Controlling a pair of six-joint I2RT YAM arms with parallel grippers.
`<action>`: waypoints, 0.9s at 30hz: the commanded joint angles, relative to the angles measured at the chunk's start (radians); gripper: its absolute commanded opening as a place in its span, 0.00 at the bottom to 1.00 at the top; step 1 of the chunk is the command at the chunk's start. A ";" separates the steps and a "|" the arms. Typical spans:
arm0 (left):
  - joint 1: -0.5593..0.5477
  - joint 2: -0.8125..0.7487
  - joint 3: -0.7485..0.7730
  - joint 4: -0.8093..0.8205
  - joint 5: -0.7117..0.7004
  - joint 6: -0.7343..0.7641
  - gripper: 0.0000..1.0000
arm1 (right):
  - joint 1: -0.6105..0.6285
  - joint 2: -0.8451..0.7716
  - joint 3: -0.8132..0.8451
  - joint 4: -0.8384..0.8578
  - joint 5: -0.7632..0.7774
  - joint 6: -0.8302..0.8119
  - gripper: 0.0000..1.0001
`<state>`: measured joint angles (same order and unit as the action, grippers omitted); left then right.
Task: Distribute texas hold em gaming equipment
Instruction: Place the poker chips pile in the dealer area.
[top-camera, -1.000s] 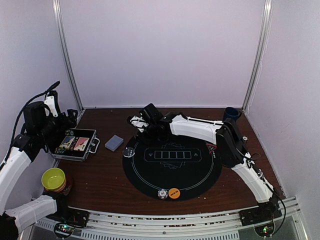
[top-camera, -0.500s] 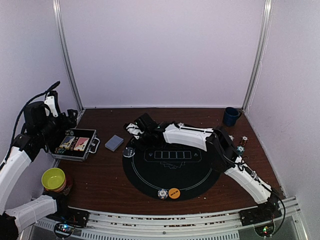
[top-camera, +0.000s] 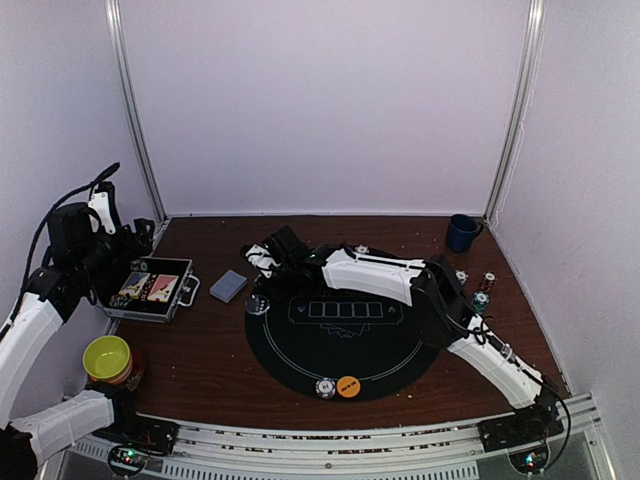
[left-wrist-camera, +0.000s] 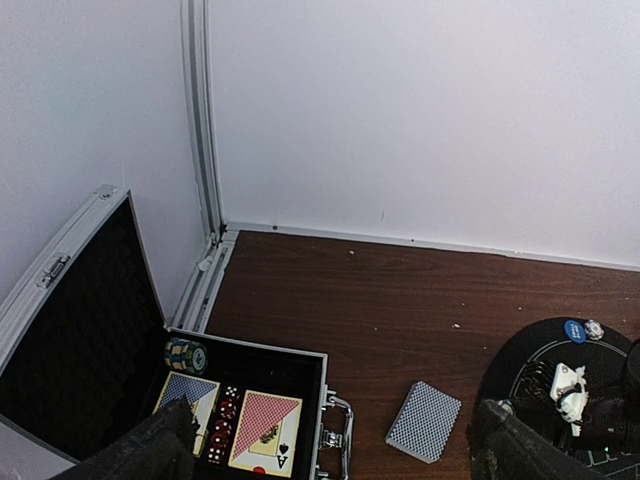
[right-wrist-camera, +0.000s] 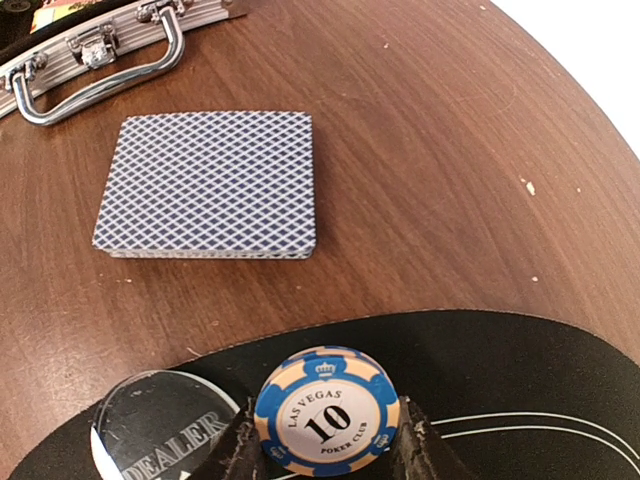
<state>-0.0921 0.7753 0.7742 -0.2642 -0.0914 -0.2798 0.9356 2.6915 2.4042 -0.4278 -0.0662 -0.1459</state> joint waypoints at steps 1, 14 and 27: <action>0.011 -0.002 0.009 0.025 -0.001 -0.001 0.98 | 0.011 0.028 0.042 0.026 0.038 0.006 0.35; 0.016 -0.003 0.010 0.025 0.006 -0.001 0.98 | 0.012 0.038 0.055 0.020 0.055 0.001 0.41; 0.019 -0.005 0.011 0.025 0.009 -0.001 0.98 | 0.015 0.025 0.058 0.006 0.045 -0.007 0.55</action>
<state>-0.0845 0.7753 0.7742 -0.2642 -0.0895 -0.2798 0.9432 2.7159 2.4359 -0.4194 -0.0257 -0.1513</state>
